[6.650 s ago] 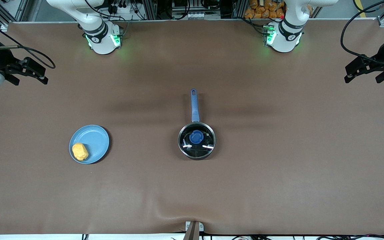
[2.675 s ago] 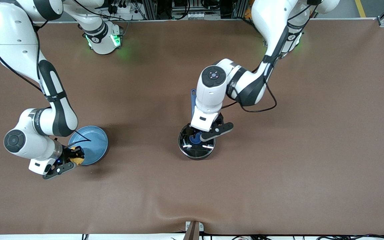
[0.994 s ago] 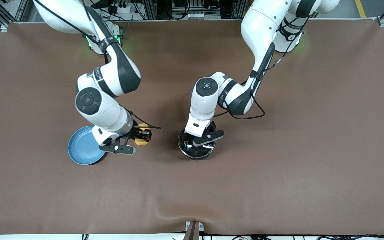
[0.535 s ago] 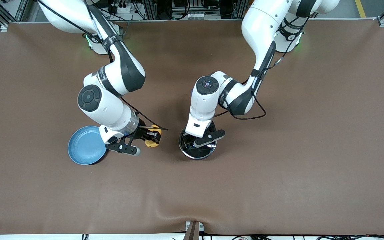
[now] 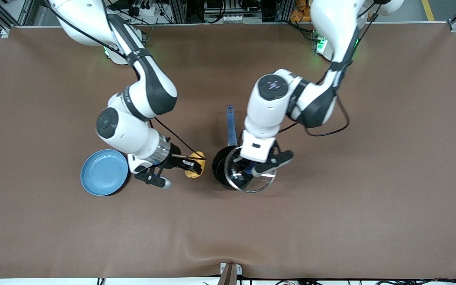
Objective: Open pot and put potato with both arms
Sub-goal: 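Lift the lid aside with the left gripper while the right gripper carries potato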
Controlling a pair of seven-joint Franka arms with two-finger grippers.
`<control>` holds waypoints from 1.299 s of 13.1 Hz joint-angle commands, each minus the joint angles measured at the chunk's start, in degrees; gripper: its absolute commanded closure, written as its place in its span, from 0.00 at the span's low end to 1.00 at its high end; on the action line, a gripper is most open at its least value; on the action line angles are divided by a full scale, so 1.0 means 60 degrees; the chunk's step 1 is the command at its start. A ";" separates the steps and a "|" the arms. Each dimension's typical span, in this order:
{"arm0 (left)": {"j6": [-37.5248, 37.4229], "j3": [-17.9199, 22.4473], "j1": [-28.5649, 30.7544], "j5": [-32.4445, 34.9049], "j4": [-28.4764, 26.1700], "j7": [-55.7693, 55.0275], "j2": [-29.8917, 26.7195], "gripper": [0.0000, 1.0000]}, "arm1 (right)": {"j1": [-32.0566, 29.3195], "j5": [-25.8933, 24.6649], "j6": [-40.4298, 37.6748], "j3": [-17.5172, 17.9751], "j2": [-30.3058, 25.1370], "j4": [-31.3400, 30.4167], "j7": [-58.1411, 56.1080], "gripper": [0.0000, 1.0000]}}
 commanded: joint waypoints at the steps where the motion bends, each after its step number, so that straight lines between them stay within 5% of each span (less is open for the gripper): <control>1: 0.0035 -0.0156 0.0578 0.0121 -0.2045 0.0954 -0.1662 0.98 | 0.0632 0.0207 0.0112 -0.0142 0.0461 0.0554 -0.1041 1.00; 4: 0.0094 -0.0156 0.1222 -0.0097 -0.3687 0.2490 -0.2995 0.98 | 0.1028 -0.1123 0.0127 -0.0142 0.1089 0.1518 -0.1043 1.00; 9: 0.0094 -0.0156 0.2716 -0.0685 -0.5417 0.5259 -0.4609 0.97 | 0.1527 -0.2004 0.0082 -0.0201 0.2525 0.3161 -0.0985 1.00; 17: 0.0284 -0.0127 0.4007 -0.1534 -0.6153 0.8162 -0.4305 0.96 | 0.2127 -0.2446 0.0916 -0.0419 0.3713 0.3191 -0.0867 1.00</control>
